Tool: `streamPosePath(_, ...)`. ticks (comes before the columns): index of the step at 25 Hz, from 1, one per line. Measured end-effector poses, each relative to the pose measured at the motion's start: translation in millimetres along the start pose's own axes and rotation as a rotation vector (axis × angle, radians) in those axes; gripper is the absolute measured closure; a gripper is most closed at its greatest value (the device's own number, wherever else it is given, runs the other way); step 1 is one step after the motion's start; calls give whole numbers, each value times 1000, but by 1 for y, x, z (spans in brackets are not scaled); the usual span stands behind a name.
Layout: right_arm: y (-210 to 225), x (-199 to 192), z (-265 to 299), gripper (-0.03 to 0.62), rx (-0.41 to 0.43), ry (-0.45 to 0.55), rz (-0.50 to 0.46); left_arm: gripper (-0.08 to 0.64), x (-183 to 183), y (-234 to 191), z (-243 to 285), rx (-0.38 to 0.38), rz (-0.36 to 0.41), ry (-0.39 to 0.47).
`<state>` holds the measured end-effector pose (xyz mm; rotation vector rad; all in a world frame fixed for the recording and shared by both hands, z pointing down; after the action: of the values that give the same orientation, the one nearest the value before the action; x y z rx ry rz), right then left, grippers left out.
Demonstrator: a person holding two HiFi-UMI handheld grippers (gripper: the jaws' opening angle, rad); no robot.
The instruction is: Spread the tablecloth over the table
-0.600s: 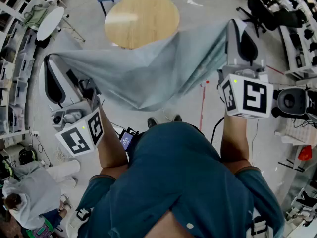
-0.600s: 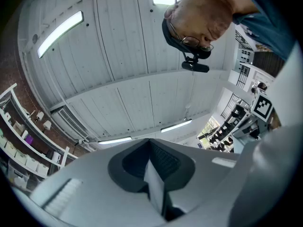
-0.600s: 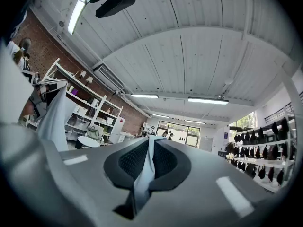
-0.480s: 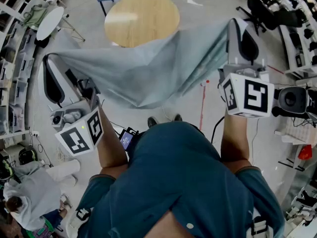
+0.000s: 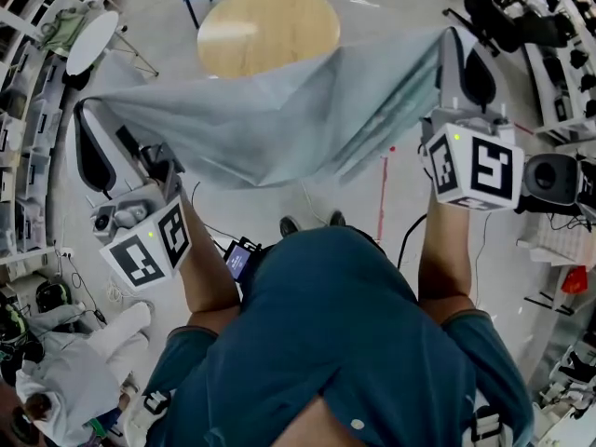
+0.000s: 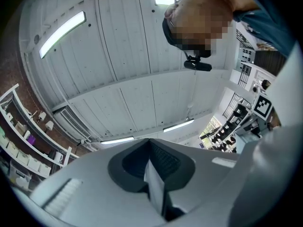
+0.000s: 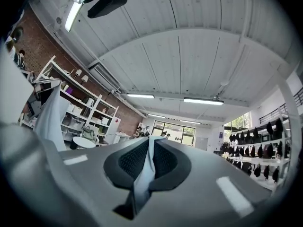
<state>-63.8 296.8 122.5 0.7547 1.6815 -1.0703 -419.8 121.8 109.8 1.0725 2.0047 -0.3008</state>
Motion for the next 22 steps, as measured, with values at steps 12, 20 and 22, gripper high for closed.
streamPosePath(12, 46, 2, 39, 580, -104, 2, -57, 561, -5, -19, 15, 72, 26, 64)
streamPosePath(20, 102, -25, 90, 580, -25, 43, -20, 560, -22, 40, 47, 133, 88, 32)
streamPosePath(22, 113, -34, 106, 580, 16, 47, -4, 560, -25, 56, 54, 155, 116, 22)
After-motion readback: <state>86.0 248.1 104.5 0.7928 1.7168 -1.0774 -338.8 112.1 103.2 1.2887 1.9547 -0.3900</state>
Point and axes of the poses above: the fingertips, and each gripper's own axes: z forward along the fingers, y to its right, x out of its top, the point moved 8 cm from there along -z, backward along the fingers, and after that the axes turned 2 degrees about -z, right-handed, at the moved point
